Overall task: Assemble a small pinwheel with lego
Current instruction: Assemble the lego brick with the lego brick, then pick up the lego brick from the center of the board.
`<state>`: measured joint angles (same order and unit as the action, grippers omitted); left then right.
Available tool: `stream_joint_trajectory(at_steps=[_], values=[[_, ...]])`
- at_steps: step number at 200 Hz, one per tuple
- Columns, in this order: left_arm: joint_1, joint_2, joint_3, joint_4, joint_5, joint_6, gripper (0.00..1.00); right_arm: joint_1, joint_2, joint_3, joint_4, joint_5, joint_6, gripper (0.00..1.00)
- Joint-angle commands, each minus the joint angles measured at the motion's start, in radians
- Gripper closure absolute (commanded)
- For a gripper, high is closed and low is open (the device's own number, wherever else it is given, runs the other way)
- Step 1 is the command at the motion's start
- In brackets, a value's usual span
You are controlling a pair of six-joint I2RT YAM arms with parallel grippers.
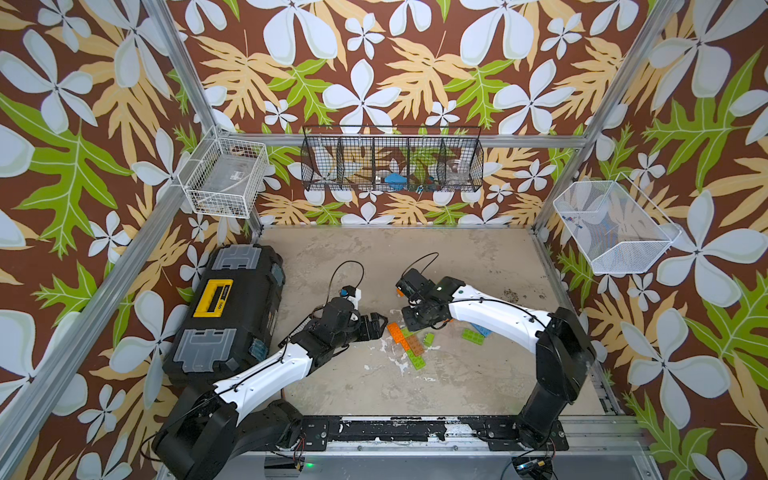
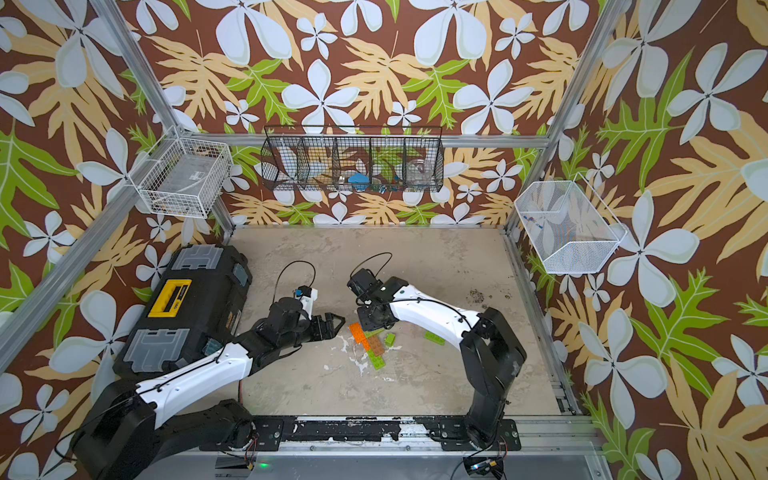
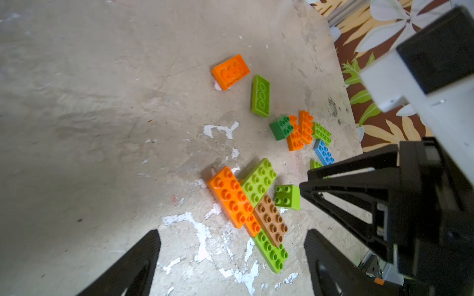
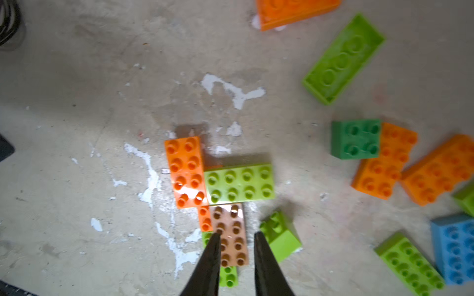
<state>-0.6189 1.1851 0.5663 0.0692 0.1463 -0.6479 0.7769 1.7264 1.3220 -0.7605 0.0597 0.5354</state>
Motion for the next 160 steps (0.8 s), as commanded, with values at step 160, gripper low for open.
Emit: stream_joint_trajectory(at_steps=[160], values=[[-0.18,0.281,0.259,-0.016,-0.056,0.094,0.08,-0.468,-0.151,-0.207,0.052,0.031,0.013,0.75]])
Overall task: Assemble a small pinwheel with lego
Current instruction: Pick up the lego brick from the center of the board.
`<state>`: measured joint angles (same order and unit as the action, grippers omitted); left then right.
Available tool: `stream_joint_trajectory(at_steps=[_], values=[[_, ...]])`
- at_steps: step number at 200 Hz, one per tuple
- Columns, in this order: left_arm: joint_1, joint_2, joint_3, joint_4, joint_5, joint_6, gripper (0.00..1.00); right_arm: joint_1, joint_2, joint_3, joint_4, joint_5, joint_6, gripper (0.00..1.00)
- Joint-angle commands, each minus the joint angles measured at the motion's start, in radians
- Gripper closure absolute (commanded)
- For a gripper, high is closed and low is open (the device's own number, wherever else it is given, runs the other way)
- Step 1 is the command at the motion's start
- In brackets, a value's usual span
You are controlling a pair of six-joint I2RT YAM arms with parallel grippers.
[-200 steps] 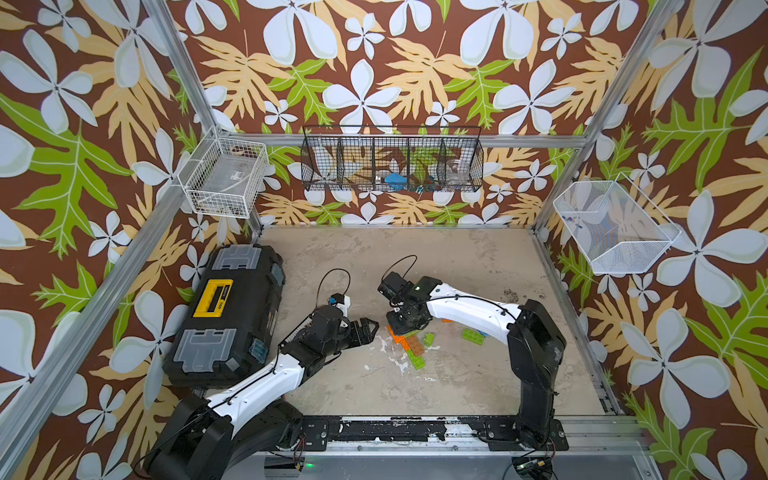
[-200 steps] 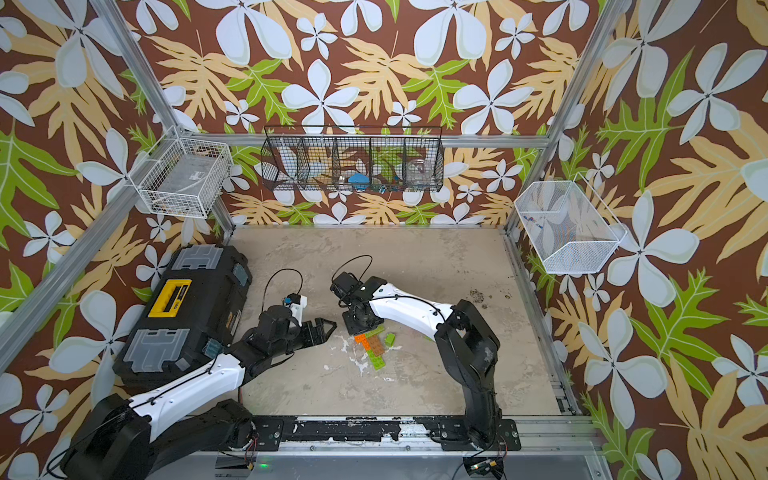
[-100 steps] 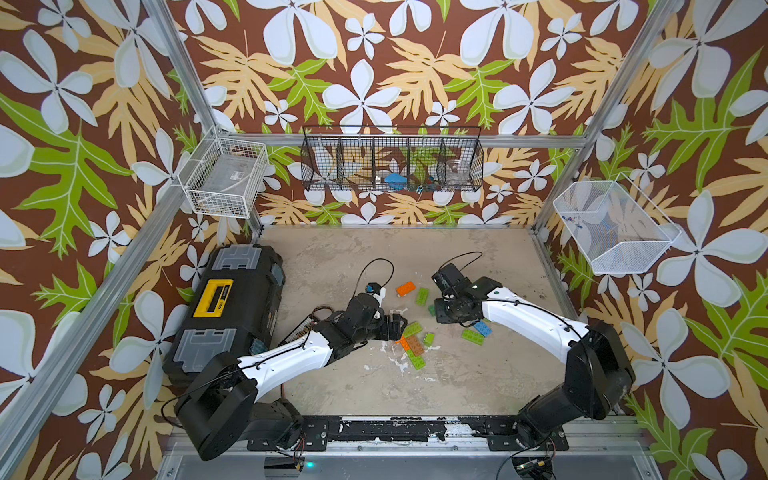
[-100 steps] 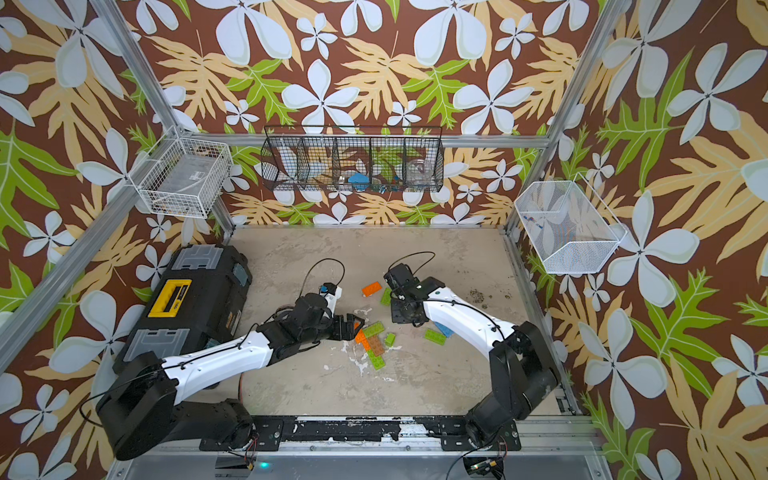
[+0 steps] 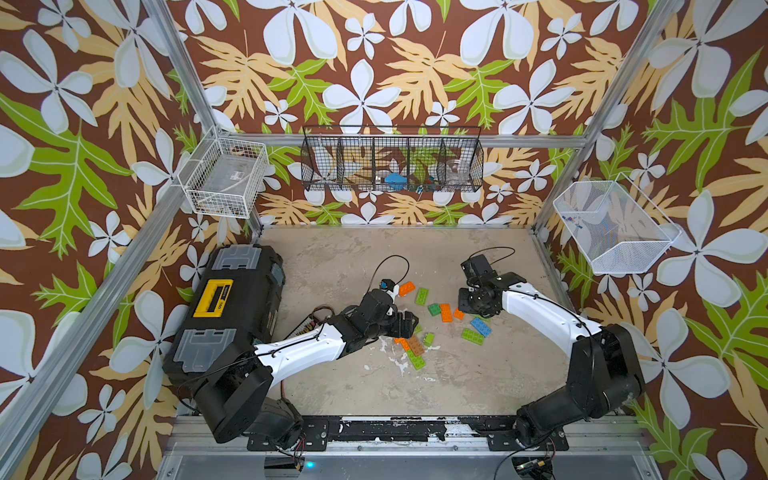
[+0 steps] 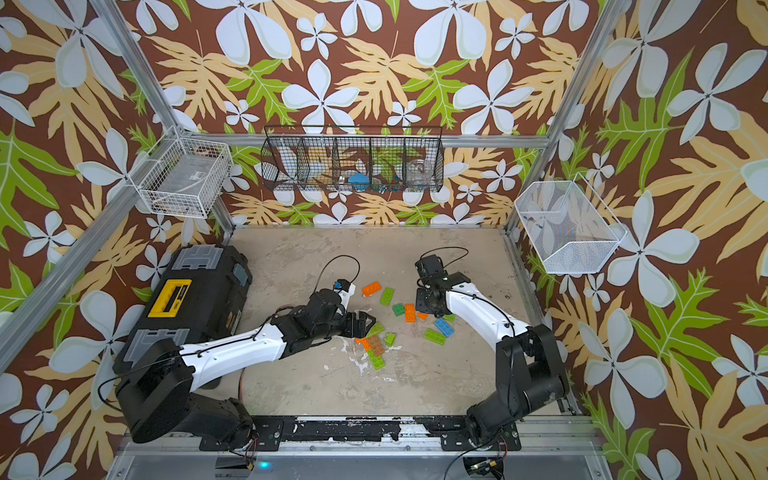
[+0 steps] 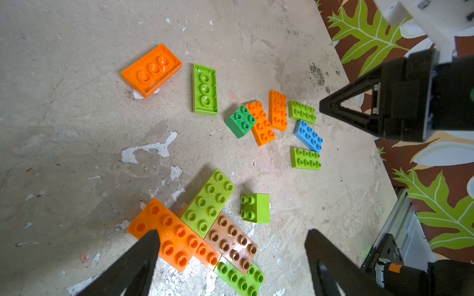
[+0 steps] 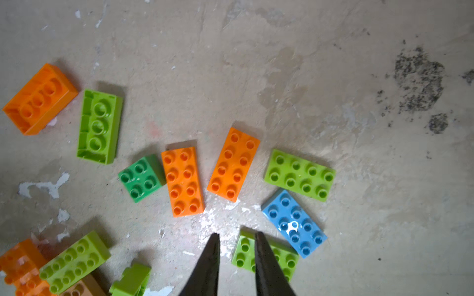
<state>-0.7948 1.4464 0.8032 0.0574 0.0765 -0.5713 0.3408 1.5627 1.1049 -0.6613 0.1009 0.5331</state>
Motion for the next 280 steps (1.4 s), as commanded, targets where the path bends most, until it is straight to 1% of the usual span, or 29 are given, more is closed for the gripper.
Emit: stream_joint_trajectory(at_steps=[1,37,77,106,190,240,280], values=[[-0.004,0.02,0.024,-0.004,0.014,0.017,0.08,-0.034,0.013,0.008,-0.047,-0.013,0.016,0.75],[-0.014,0.045,0.048,-0.007,0.029,0.025,0.09,-0.1,-0.007,-0.054,-0.022,-0.079,0.09,0.8],[-0.033,0.064,0.063,-0.025,0.028,0.038,0.08,-0.106,0.001,-0.094,0.003,-0.133,0.198,0.81],[-0.043,0.069,0.065,-0.03,0.028,0.04,0.09,-0.106,-0.002,-0.125,0.026,-0.141,0.256,0.81],[-0.046,0.062,0.051,-0.035,0.037,0.043,0.08,-0.108,0.078,-0.108,0.063,-0.14,0.266,0.81],[-0.045,0.063,0.048,-0.033,0.041,0.042,0.08,-0.114,0.097,-0.095,0.061,-0.123,0.266,0.81],[-0.045,0.07,0.048,-0.033,0.045,0.044,0.08,-0.117,0.111,-0.099,0.059,-0.114,0.265,0.79]])
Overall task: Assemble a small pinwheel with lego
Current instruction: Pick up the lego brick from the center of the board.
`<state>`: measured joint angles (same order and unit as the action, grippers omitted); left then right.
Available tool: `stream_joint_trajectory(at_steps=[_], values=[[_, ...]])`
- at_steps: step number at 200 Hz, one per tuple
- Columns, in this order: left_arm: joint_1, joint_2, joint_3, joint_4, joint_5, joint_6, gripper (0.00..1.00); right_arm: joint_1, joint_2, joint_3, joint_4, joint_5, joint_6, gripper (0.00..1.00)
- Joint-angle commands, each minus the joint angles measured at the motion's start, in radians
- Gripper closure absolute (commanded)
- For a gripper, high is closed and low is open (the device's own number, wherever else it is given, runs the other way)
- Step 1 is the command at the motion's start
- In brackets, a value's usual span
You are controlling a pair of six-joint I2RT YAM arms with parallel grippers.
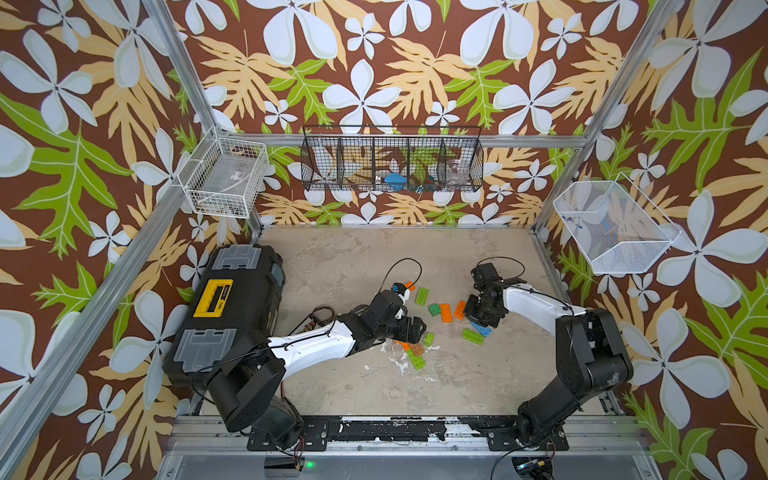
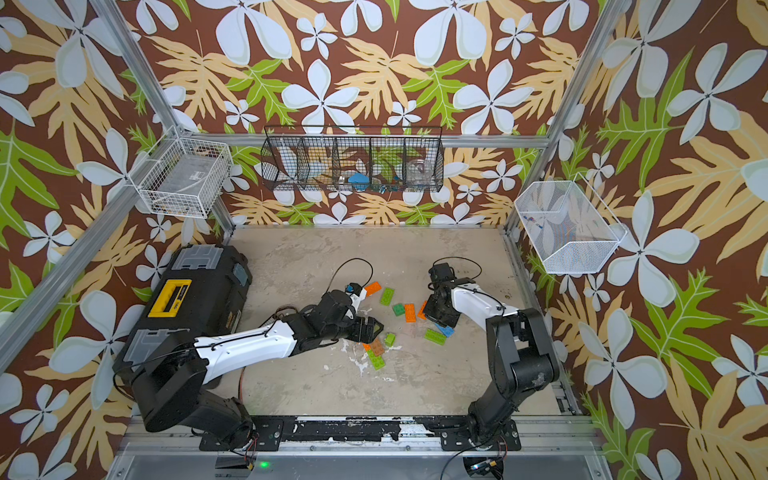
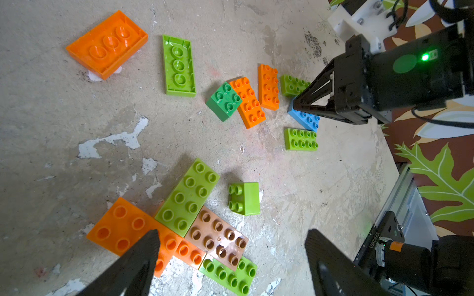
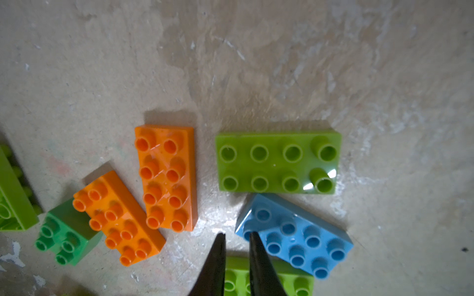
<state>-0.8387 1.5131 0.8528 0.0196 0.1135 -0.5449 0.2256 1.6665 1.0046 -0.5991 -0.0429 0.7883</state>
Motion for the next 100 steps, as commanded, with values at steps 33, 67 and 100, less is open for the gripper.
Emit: stream_joint_trajectory(at_steps=[33,67,100], values=[[-0.001,0.001,-0.006,0.006,0.008,0.017,0.08,-0.002,0.014,-0.003,-0.002,0.042,0.008,0.78],[-0.001,0.0,-0.009,0.006,0.006,0.017,0.08,-0.003,0.036,-0.005,-0.002,0.045,-0.001,0.78],[-0.002,-0.002,-0.009,0.008,0.004,0.017,0.08,-0.004,0.06,-0.001,-0.009,0.06,-0.018,0.8]])
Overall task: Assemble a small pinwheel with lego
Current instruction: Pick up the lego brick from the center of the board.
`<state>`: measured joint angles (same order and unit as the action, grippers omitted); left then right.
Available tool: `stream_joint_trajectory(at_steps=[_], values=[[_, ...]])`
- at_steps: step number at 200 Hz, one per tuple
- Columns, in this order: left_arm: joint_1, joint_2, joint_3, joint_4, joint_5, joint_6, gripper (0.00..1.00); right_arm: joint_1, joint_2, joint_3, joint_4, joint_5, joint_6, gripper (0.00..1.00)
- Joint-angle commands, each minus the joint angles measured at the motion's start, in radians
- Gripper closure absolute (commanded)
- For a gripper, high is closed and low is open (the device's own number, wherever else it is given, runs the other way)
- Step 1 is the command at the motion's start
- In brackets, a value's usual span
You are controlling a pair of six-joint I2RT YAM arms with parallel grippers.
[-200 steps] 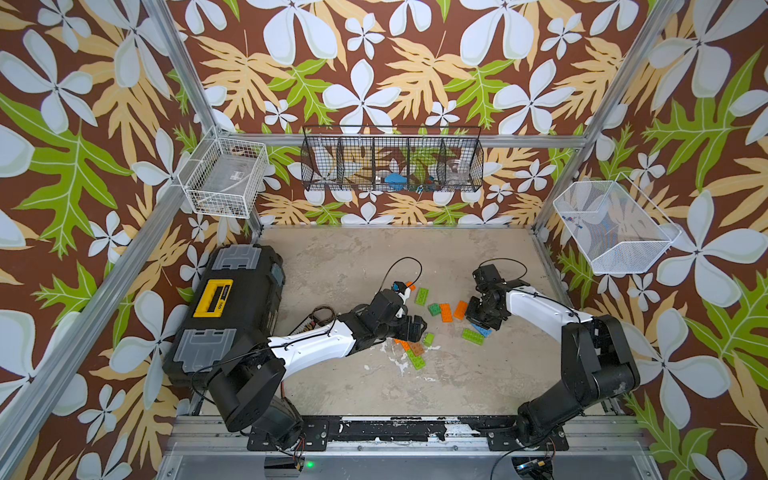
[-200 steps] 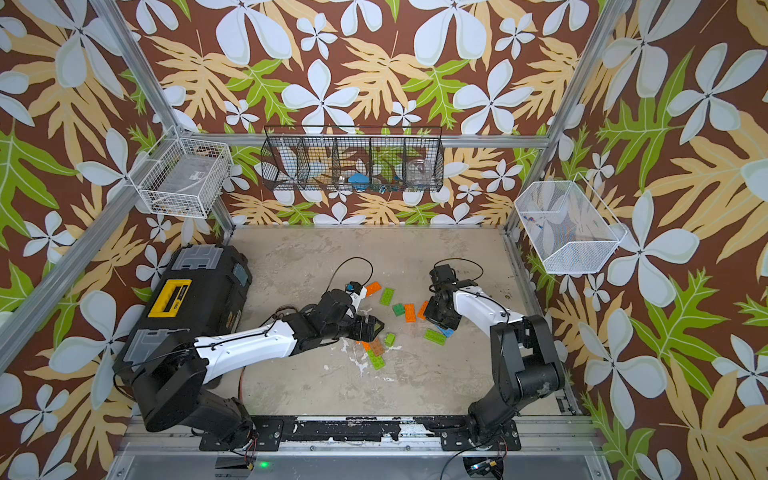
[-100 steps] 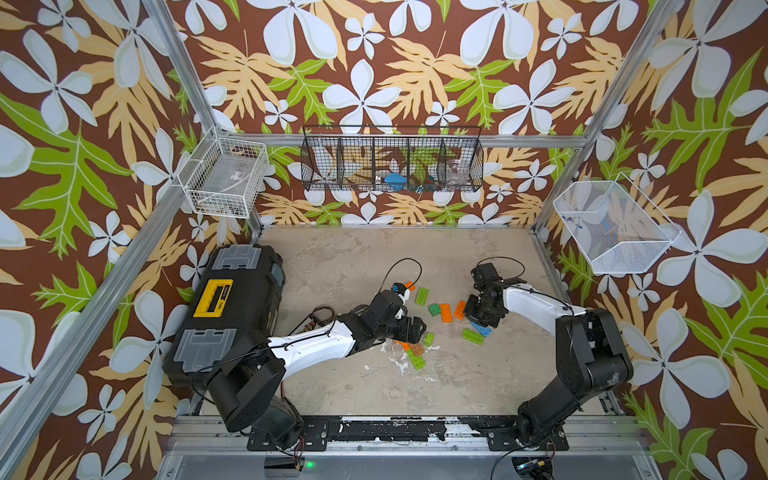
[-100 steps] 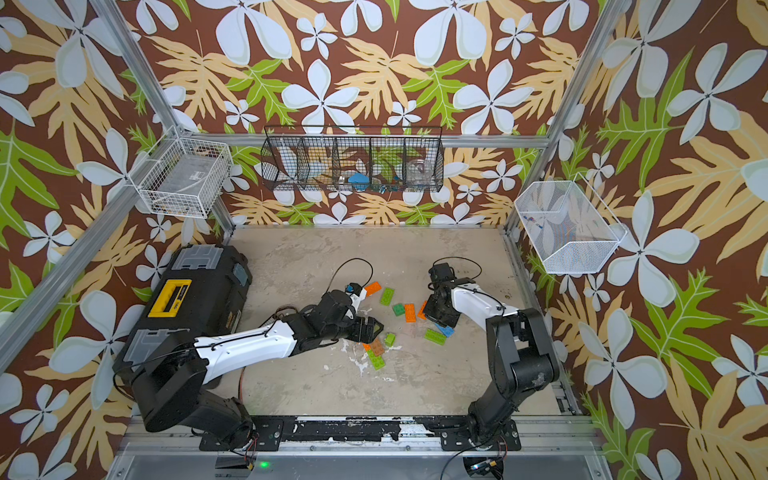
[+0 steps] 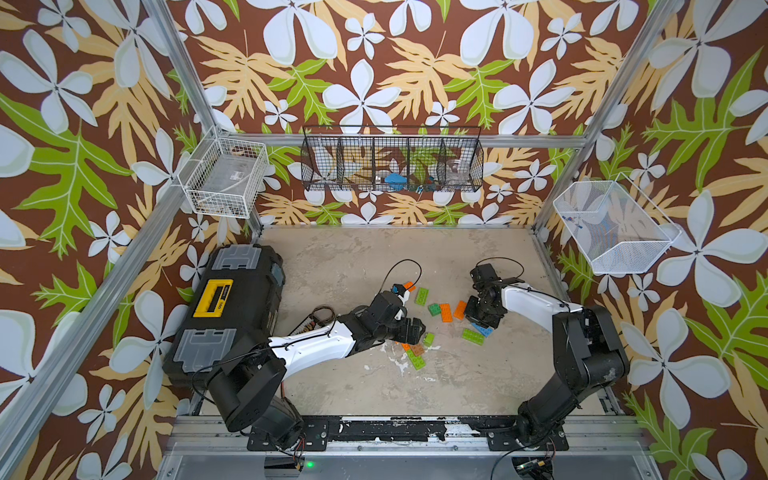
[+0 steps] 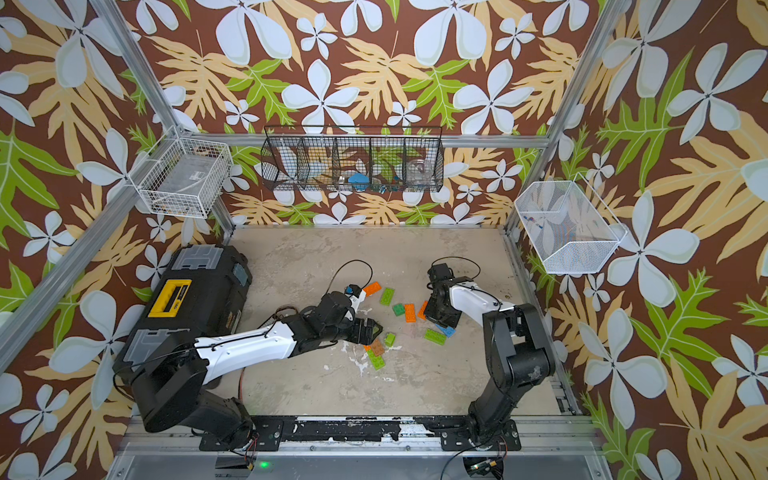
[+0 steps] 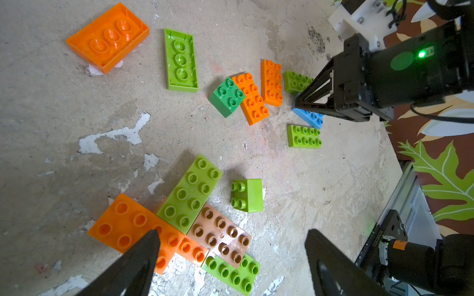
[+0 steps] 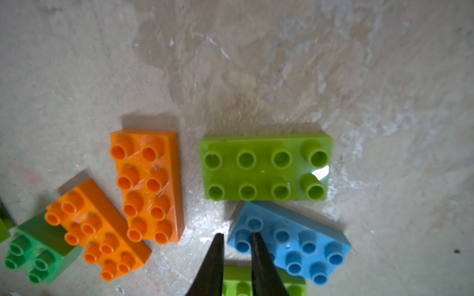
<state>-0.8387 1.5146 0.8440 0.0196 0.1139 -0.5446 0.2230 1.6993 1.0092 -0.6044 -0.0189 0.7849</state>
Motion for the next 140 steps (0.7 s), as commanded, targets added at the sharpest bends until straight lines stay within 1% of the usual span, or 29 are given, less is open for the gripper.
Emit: stream_joint_trajectory(at_steps=[1,51,87,140], values=[[-0.001,-0.004,0.0,0.008,0.004,0.017,0.08,-0.001,0.027,-0.006,-0.005,0.037,-0.014,0.8],[-0.001,-0.02,-0.022,0.013,-0.007,0.017,0.08,-0.001,0.054,-0.023,-0.038,0.095,-0.077,0.85],[0.0,-0.045,-0.052,0.029,-0.017,0.001,0.08,0.01,0.062,-0.024,-0.047,0.085,-0.125,0.87],[-0.001,-0.087,-0.082,0.03,-0.03,-0.014,0.08,0.118,0.102,0.042,-0.114,0.091,-0.192,0.88]])
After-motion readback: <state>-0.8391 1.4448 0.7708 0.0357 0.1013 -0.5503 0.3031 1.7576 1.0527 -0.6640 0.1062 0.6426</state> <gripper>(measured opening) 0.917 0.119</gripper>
